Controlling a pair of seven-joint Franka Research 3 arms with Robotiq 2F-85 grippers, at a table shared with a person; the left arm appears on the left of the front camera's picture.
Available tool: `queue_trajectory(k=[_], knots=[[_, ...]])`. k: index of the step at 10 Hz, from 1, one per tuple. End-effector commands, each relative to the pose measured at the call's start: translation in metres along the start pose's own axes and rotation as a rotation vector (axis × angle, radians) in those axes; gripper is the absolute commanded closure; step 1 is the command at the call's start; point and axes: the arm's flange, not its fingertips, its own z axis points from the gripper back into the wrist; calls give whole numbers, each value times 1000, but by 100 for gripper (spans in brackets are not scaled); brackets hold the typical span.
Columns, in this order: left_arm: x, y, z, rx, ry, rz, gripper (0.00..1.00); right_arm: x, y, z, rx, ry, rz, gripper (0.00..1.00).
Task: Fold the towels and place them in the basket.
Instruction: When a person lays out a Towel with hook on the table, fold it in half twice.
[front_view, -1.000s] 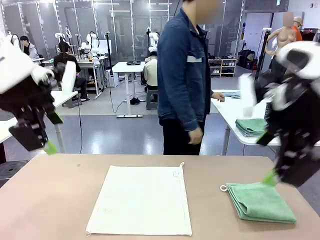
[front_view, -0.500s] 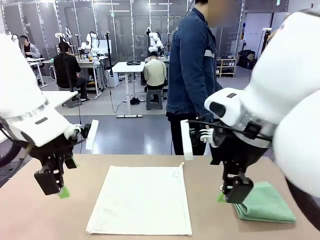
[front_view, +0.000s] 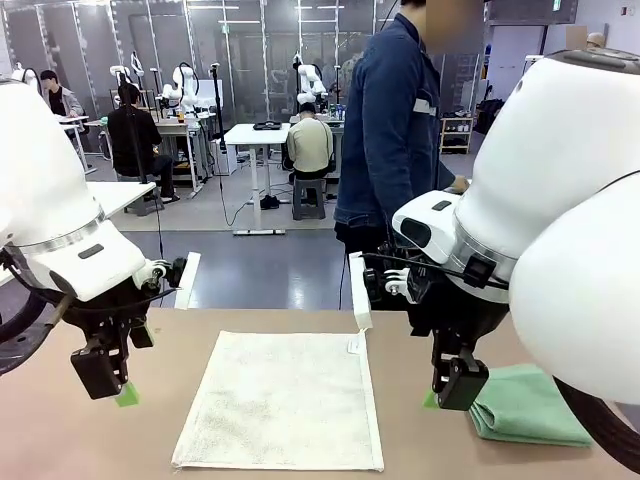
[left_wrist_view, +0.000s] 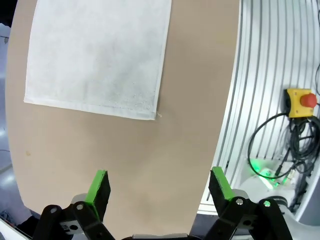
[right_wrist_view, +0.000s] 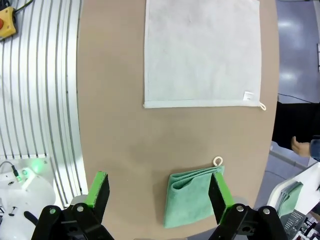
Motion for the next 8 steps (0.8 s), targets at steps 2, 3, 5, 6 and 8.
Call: queue_trajectory(k=[2,3,5,6,8], knots=[[8,7,-14,-53,55,-21,0,0,0,0,0,0,0,0],[13,8,-34,-86,11,-57,0,8,3,-28,-3,19,55,0],[12,13,-69,-156,29,-65,0,9,4,-59,40,14,26,0],[11,10,-79,-153,32,-82,0,12,5,-73,63,41,25,0],[4,8,-107,-191,31,-57,0,14,5,-104,106,22,5,0]])
